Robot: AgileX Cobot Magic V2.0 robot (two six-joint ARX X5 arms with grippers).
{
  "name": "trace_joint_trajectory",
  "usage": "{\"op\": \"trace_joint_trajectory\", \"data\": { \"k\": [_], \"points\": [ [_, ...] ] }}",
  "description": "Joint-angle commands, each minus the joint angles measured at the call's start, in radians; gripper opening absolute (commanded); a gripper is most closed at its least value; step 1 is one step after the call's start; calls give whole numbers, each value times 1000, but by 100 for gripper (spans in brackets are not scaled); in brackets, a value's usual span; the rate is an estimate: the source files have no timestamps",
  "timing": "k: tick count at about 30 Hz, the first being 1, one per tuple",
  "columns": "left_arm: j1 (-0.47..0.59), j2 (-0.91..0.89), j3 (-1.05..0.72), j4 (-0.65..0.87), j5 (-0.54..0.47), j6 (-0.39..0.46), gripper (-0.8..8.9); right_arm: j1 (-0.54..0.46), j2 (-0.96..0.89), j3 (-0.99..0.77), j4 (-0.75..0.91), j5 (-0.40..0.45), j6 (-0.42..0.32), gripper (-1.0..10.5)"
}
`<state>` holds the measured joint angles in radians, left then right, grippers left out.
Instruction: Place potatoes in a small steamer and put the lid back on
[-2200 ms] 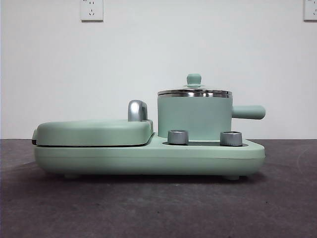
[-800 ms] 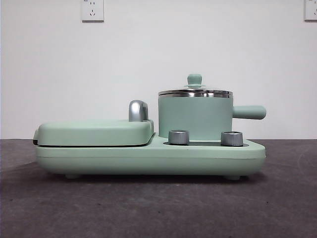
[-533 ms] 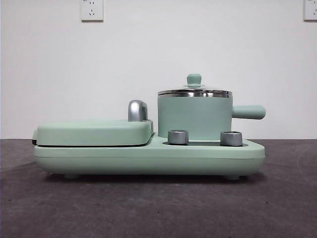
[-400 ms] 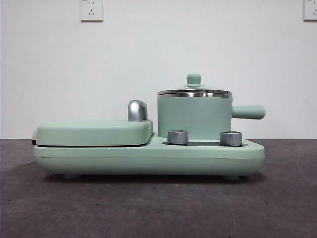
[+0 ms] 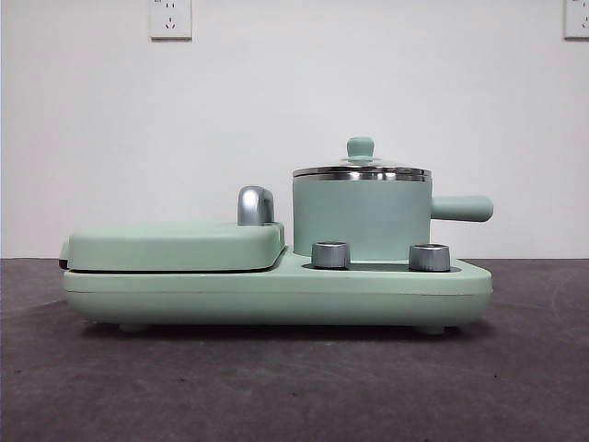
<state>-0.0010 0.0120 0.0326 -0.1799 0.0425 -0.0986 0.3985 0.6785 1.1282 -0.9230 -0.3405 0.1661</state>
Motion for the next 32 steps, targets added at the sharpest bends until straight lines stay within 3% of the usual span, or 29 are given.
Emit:
{"op": "trace_joint_trajectory", "data": {
  "k": [1,20,22,24,27,32],
  "points": [
    [12,-9,-20,-7,0,8,5,5,6,10,11,0,10,24],
    [13,-9,-20,-6,0,8,5,5,5,10,13,0,10,24],
    [13,-9,-20,-6,0,8,5,-34,-11,3,17,19,9,24],
    [13,-9,-20,-6,1,8,5,-89,-25,-5,29,-28,10,24],
    [13,-9,-19,-7,0,8,5,-187,-85,-78,153,-100,9,24],
    [13,-9,-19,-7,2,8,5,-328,-259,-393,585,-66,-28,24]
  ]
}}
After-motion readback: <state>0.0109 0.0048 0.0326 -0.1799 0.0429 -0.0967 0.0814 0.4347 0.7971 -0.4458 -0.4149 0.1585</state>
